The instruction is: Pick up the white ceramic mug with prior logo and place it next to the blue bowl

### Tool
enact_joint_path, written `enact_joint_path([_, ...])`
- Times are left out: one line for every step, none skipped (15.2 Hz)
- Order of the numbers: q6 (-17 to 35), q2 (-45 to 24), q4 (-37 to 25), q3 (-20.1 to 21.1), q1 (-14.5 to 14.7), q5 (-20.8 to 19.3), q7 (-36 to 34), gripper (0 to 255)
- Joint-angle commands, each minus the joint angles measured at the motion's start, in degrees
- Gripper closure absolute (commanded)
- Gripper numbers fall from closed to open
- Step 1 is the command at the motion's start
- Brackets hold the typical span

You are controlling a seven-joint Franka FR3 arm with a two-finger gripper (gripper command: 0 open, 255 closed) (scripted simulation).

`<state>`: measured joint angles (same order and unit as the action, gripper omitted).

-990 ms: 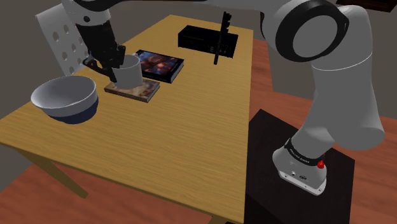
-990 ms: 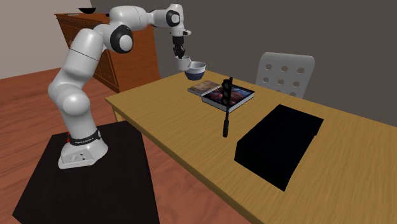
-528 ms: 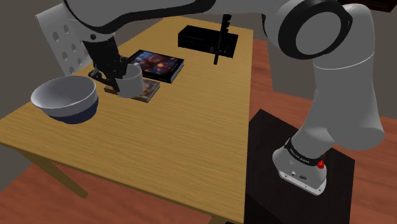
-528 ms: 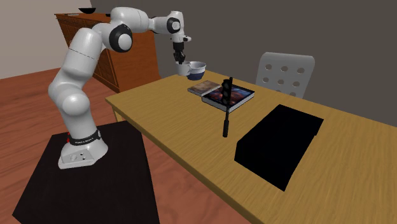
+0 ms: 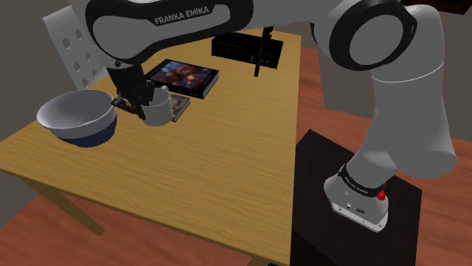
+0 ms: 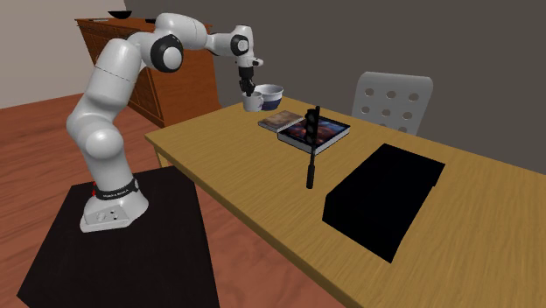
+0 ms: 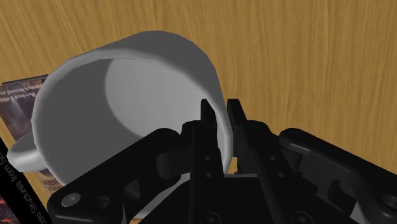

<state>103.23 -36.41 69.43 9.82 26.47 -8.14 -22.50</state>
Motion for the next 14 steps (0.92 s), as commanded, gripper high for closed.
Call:
enact_joint_path([1.40,-0.15,1.21,-0.03,-0.07,-0.05,-0.08,255])
enact_joint_path([2.09,-0.27,1.79,-0.04,-0.10,-0.09,-0.14,255])
enact_joint_path([2.77,-0.41,2.34,-0.06,-0.12,-0.13,-0.19,255])
enact_joint_path([3.44,-0.56,2.87,-0.08,-0.14,-0.16,-0.24,255])
enact_joint_path([4.11,-0.72,3.38,-0.11,-0.16,-0.21,-0.29,255])
enact_joint_path([4.77,-0.90,3.86,-0.13,-0.17,-0.25,-0.35,255])
enact_joint_path([5.43,-1.07,4.36,-0.15,-0.19,-0.29,-0.40,255])
enact_joint_path([6.07,-1.27,4.81,-0.18,-0.20,-0.34,-0.45,255])
enact_joint_path([6.70,-1.51,5.20,-0.21,-0.21,-0.39,-0.50,255])
enact_joint_path([7.34,-1.71,5.64,-0.24,-0.22,-0.44,-0.56,255])
enact_joint_path([7.43,-1.76,5.68,-0.24,-0.22,-0.44,-0.57,255])
enact_joint_path([7.42,-1.77,5.67,-0.24,-0.22,-0.45,-0.57,255])
enact_joint_path([7.42,-1.77,5.67,-0.24,-0.22,-0.45,-0.57,255])
enact_joint_path([7.42,-1.77,5.67,-0.24,-0.22,-0.45,-0.56,255])
